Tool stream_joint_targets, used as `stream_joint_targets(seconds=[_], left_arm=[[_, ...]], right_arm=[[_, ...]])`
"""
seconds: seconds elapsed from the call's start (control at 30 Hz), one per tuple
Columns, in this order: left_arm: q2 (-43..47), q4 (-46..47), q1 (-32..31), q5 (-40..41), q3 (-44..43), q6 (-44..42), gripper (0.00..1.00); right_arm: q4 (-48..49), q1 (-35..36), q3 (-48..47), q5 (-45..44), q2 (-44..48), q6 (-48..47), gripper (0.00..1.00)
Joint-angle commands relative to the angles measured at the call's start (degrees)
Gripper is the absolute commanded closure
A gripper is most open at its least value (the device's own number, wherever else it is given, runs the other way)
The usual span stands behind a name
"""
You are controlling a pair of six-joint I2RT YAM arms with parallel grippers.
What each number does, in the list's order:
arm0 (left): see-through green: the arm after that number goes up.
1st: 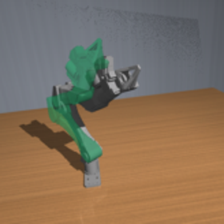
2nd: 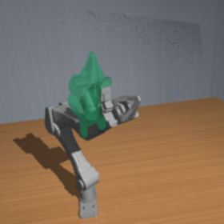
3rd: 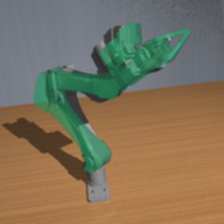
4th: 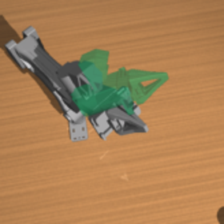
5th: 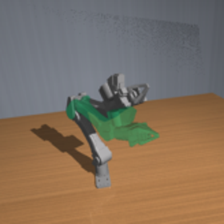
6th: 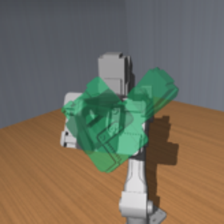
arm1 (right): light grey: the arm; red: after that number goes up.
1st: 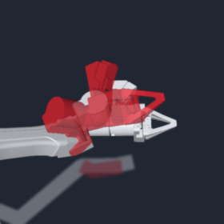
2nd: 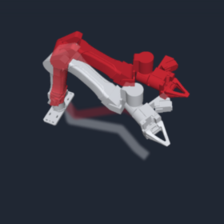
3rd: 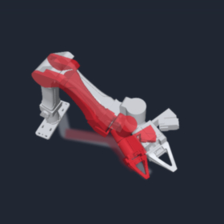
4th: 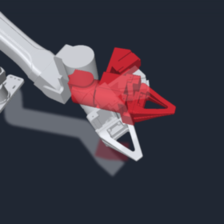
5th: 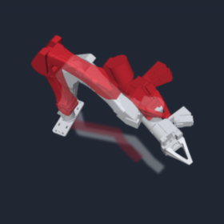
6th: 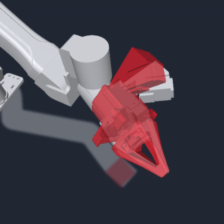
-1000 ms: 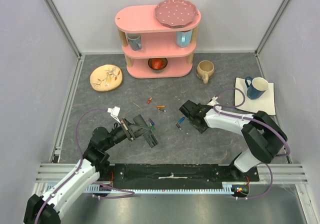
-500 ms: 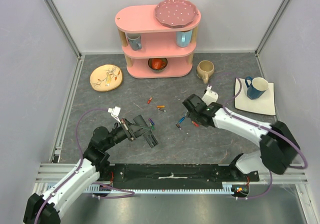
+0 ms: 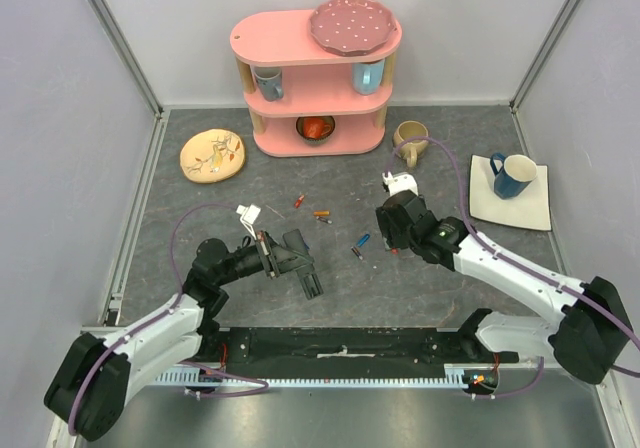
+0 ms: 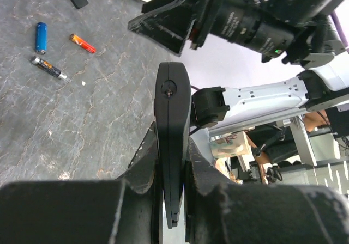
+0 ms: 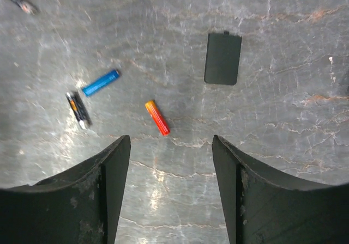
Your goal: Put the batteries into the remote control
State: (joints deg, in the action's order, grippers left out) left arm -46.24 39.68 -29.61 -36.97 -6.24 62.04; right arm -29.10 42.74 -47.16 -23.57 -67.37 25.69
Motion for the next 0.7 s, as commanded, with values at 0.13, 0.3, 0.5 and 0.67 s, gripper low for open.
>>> stream_joint_targets(seconds=[0.13,0.3,0.5,0.67], left_arm=[[0.1,11.6,0.2,-2.7,-0.1,1.7,0.98],[1.8,8.1,0.2,-2.8,-0.2,0.8,0.98],[2.6,7.3,0.2,-2.8,0.3,0.3,0.98],[1.6,8.7,0.2,-2.7,0.7,0.6,0.98]], right_arm=[[3.9,-0.2,1.8,4.8,-4.2,-9.7,0.36],[4.5,-1.6,0.4,9.0,-9.6,-12.2,0.38],[5.4,-5.0,0.9,13.9,-13.0,-11.6,0.44],[7.0,-6.4,1.3,16.2,-13.7,-11.3,0.47]])
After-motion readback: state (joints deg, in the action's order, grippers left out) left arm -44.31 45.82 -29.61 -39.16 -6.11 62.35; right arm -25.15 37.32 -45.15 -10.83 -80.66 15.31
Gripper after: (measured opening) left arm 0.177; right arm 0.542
